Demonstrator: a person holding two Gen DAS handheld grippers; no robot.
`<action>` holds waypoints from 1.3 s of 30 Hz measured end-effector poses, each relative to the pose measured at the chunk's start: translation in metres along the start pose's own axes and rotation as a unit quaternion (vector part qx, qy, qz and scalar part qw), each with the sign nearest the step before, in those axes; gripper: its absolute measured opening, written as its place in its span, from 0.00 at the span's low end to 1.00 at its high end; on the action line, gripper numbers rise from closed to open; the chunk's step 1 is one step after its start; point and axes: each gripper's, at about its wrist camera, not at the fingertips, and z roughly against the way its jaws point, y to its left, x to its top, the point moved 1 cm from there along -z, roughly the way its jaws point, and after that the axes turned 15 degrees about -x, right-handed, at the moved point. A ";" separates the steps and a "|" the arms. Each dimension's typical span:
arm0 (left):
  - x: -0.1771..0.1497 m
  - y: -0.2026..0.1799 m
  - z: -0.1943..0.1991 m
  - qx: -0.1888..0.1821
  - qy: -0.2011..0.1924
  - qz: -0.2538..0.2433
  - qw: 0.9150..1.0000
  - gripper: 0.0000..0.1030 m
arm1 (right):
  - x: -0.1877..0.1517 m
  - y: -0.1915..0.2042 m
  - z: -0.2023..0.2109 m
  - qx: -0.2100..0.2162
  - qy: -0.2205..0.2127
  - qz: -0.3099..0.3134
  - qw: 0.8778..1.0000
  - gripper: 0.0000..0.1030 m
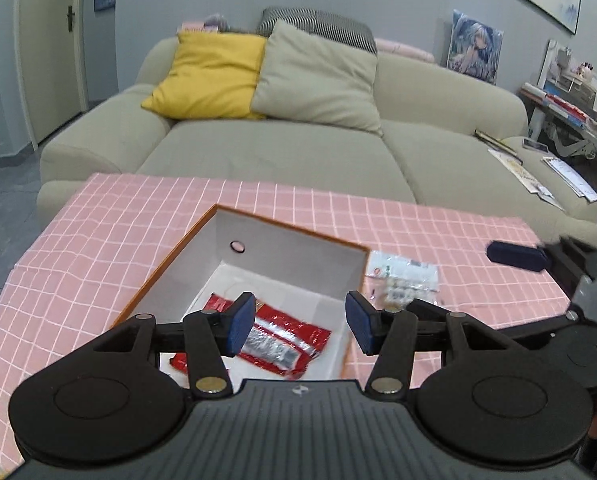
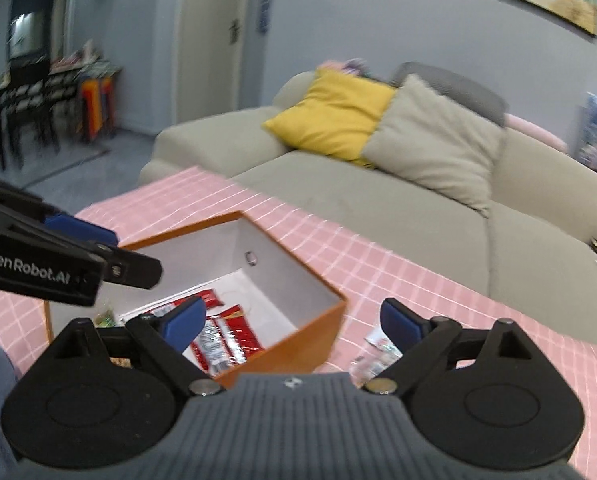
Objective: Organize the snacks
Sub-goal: 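Lift both tools out of the box and back over the remaining snacks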
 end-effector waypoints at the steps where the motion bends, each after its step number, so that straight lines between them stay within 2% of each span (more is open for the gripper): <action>1: -0.002 -0.005 0.000 0.001 -0.004 -0.004 1.000 0.60 | -0.005 -0.006 0.005 -0.007 -0.002 -0.011 1.000 0.89; 6: -0.013 -0.031 -0.005 0.002 -0.005 -0.014 1.000 0.60 | -0.034 -0.025 0.022 -0.043 -0.003 -0.037 0.998 0.89; 11: -0.031 -0.055 -0.020 -0.022 0.007 -0.015 1.000 0.60 | -0.068 -0.043 0.030 -0.083 0.002 -0.041 0.996 0.89; 19: -0.059 -0.081 -0.056 -0.060 0.046 -0.017 0.997 0.60 | -0.122 -0.070 0.018 -0.113 0.064 -0.051 0.990 0.89; 26: -0.075 -0.093 -0.088 -0.056 0.065 -0.031 0.996 0.64 | -0.150 -0.089 -0.003 -0.117 0.101 -0.060 0.986 0.89; 39: -0.071 -0.087 -0.143 -0.044 0.081 -0.028 0.995 0.64 | -0.150 -0.100 -0.065 -0.084 0.108 -0.004 0.991 0.88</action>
